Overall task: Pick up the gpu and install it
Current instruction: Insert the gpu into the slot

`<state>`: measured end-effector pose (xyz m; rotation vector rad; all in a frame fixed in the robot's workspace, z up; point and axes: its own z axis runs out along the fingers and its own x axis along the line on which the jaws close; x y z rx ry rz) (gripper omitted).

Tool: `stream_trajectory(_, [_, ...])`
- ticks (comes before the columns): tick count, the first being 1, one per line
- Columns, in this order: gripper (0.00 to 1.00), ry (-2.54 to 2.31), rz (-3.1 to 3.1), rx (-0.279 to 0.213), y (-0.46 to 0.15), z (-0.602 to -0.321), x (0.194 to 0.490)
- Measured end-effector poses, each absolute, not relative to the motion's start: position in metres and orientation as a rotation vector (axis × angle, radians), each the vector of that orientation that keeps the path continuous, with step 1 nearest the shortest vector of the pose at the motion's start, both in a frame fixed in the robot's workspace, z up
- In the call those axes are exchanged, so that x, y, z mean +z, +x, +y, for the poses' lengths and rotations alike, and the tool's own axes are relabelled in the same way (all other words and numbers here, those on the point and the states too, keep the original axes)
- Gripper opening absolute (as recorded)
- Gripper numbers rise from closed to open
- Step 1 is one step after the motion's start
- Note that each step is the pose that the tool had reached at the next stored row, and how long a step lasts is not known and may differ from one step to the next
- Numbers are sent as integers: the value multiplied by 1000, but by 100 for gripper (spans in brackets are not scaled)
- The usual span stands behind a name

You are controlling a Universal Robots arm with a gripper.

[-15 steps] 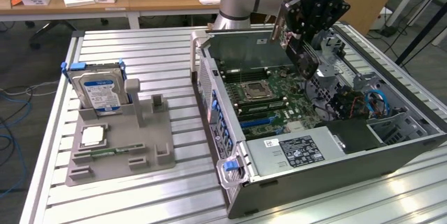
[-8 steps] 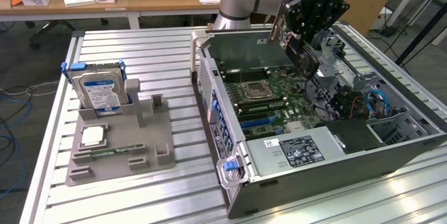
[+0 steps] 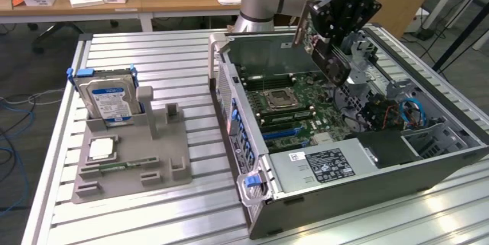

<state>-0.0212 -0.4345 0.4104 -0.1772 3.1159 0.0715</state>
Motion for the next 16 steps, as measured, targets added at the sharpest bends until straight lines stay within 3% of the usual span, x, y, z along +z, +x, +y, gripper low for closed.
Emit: stream_trajectory(16, [26, -319, 3107, 75, -16, -434, 410])
